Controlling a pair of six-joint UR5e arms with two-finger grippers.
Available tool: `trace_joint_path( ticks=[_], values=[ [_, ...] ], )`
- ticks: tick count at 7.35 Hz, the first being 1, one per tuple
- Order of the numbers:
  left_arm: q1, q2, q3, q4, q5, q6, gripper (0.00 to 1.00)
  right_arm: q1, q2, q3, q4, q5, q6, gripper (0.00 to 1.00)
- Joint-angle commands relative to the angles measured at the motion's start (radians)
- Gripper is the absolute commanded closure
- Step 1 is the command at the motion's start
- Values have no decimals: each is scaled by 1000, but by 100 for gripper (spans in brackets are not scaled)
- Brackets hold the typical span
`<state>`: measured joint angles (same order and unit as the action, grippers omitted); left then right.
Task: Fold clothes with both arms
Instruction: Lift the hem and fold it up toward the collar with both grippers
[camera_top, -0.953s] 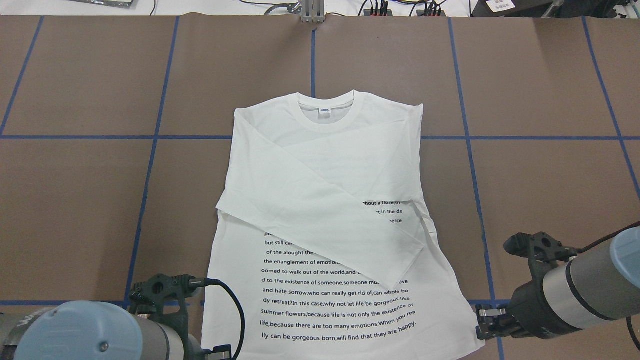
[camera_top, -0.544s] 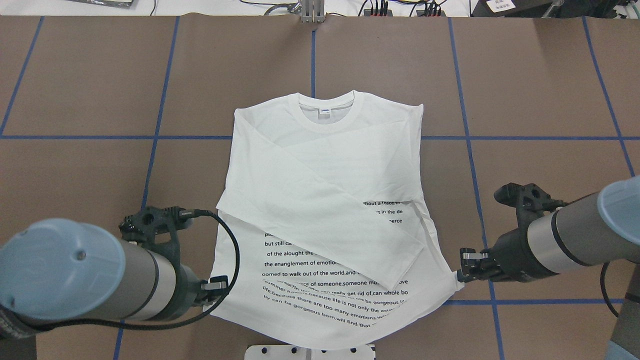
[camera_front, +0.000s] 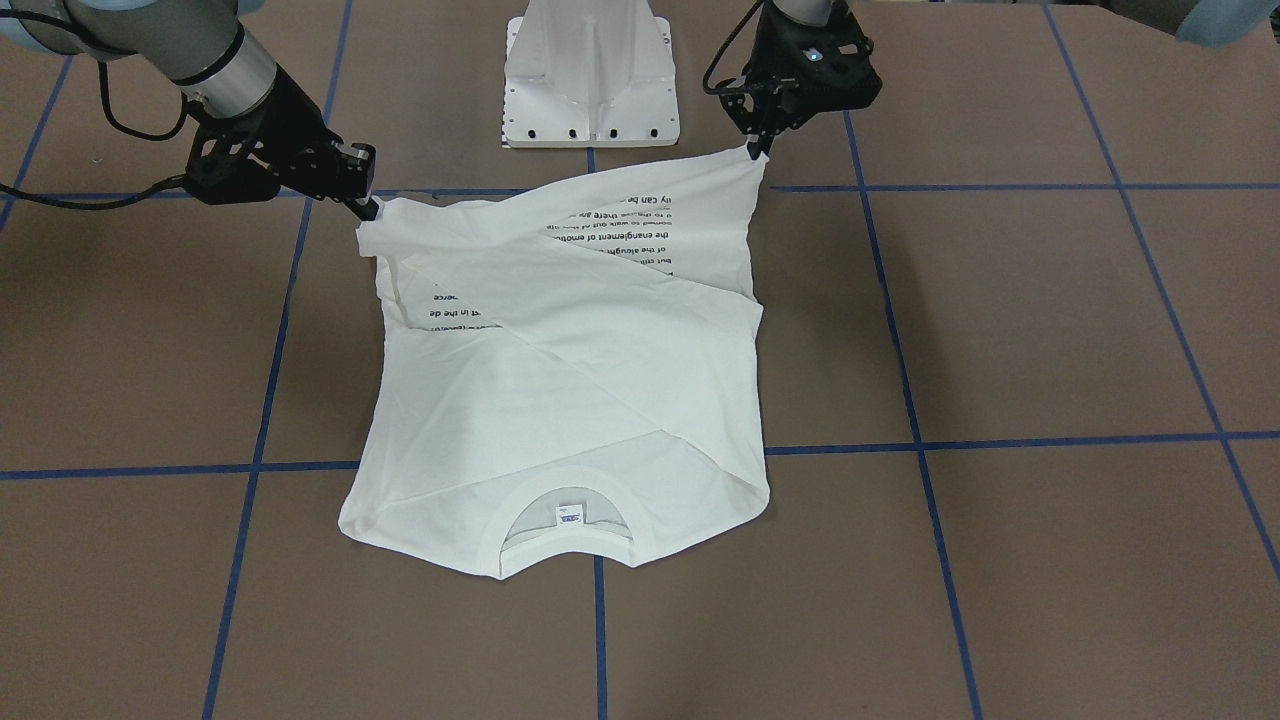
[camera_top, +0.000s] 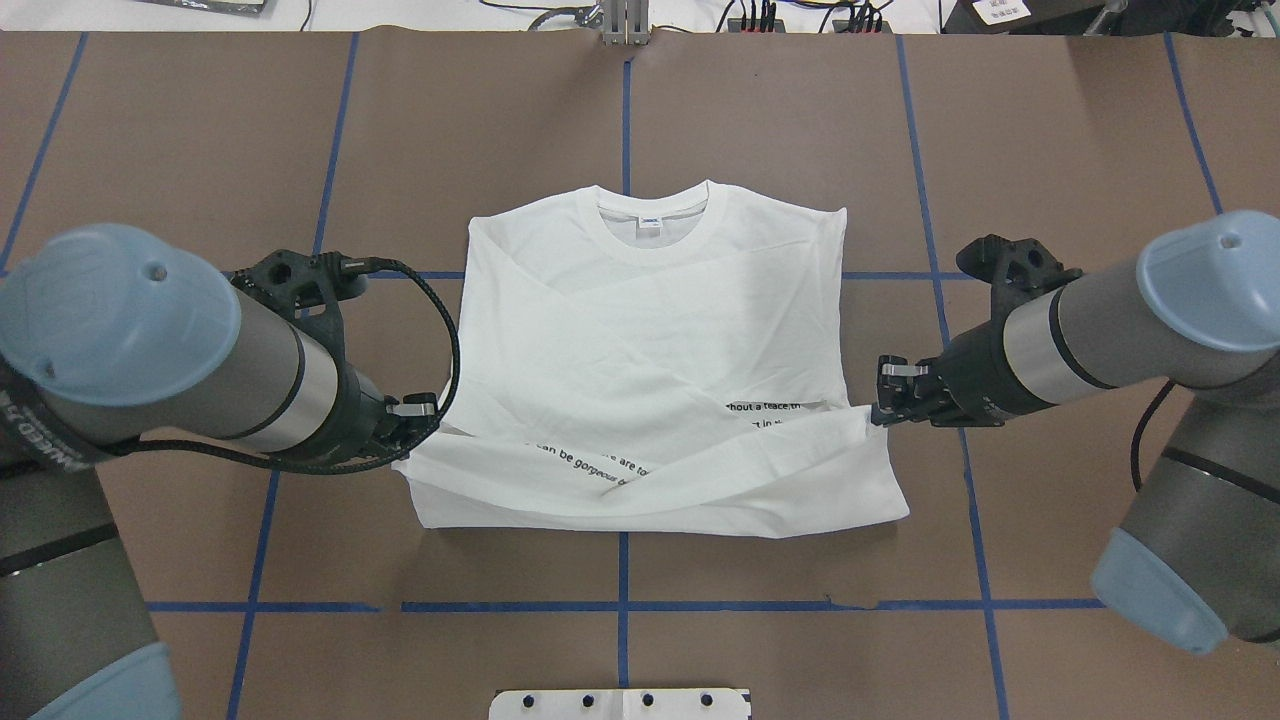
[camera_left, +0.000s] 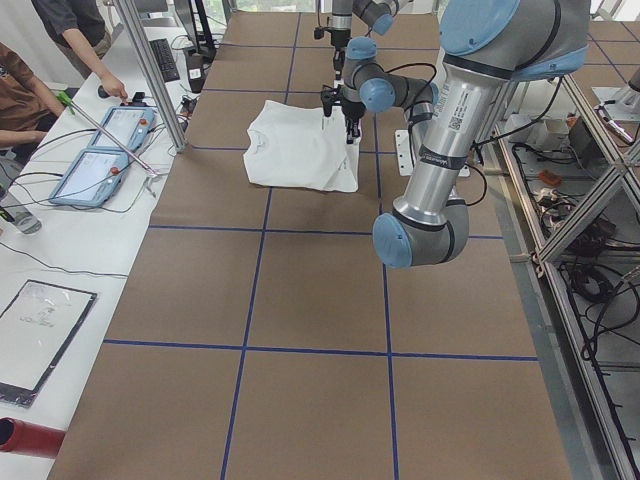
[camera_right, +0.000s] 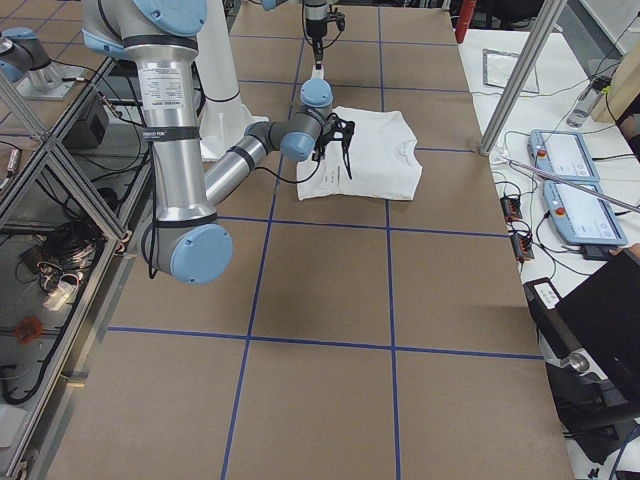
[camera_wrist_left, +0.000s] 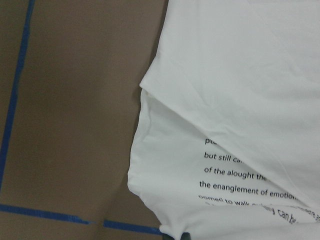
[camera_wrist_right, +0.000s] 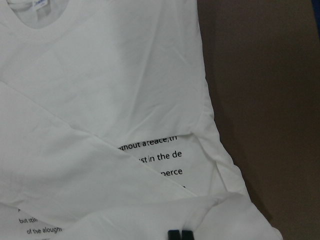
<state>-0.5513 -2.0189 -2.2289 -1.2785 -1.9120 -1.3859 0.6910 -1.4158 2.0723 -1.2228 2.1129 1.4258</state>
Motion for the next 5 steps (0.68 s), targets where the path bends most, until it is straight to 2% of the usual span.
trace_joint_path(
  ticks=[1,3,5],
  values=[
    [-102,-29,92,-43,-28,56,100,71,75,-79,-7,-4,-89,100],
    [-136,-49,188,-151,-53,56,100,126,194,-202,-14,-4,-125,100],
    [-172,-113,312,-198,-53,56,100,172,251,-292,-14,-4,-213,100]
  ],
)
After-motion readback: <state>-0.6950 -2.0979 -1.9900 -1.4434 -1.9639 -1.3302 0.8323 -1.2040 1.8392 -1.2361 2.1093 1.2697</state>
